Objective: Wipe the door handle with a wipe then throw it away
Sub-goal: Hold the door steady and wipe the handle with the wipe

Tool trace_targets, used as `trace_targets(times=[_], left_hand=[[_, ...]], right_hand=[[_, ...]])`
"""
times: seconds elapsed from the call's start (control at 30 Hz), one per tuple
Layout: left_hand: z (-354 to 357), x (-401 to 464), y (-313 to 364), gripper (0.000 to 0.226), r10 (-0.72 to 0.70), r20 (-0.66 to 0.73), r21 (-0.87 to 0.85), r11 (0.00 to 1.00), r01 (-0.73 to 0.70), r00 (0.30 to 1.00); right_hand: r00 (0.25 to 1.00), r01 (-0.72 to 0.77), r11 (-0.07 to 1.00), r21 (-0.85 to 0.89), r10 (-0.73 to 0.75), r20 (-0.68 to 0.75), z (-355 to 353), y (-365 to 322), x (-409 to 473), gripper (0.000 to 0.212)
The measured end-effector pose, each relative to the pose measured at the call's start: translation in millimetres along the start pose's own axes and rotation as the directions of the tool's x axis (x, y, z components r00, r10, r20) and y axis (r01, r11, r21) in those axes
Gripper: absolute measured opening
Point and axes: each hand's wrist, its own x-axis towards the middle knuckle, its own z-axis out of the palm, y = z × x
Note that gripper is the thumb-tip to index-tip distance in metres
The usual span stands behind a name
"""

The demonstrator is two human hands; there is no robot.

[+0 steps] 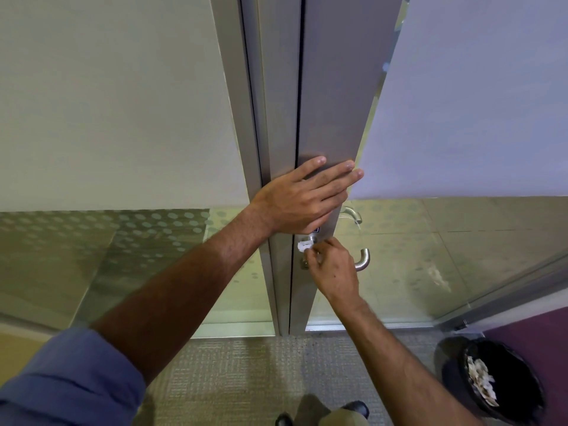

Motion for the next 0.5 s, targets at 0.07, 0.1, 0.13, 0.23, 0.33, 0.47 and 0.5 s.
trace_targets(times=[0.07, 0.1, 0.13, 0.23, 0.33, 0.47, 0.5], left_hand=[[0, 0, 1, 0.043, -0.007, -0.002, -0.007, 1.000, 0.007, 1.000], [1, -1, 1, 0.043, -0.009, 0.002, -0.008, 1.000, 0.009, 1.000], [1, -1, 1, 0.043, -0.011, 0.005, -0.010, 1.000, 0.011, 1.000], [1, -1, 1, 0.043, -0.008, 0.004, -0.013, 1.000, 0.008, 1.000], [1, 0, 2, 0.043, -0.006, 0.008, -0.022, 1.000, 0.006, 1.000], [1, -1, 1, 0.044, -0.003, 0.013, -0.023, 1.000, 0.003, 1.000], [1, 0, 1, 0.044, -0.004, 0.012, -0.023, 1.000, 0.005, 1.000]], right_hand=[[1.000, 0.019, 0.993, -0.115, -0.019, 0.004, 2, -7, -2, 0.020], [0.999, 0.030, 0.981, -0.191, -0.033, -0.013, 2, -9, -2, 0.015], [0.998, 0.039, 0.968, -0.248, -0.048, -0.033, 1, -10, -3, 0.010], [0.997, 0.081, 0.958, -0.277, -0.075, 0.030, 0, -11, -2, 0.014], [0.988, 0.131, 0.953, -0.274, -0.103, 0.116, 2, -14, -5, 0.014], [0.979, 0.191, 0.926, -0.326, -0.155, 0.135, 4, -16, -7, 0.024], [0.979, 0.189, 0.924, -0.334, -0.153, 0.131, 5, -17, -5, 0.021]])
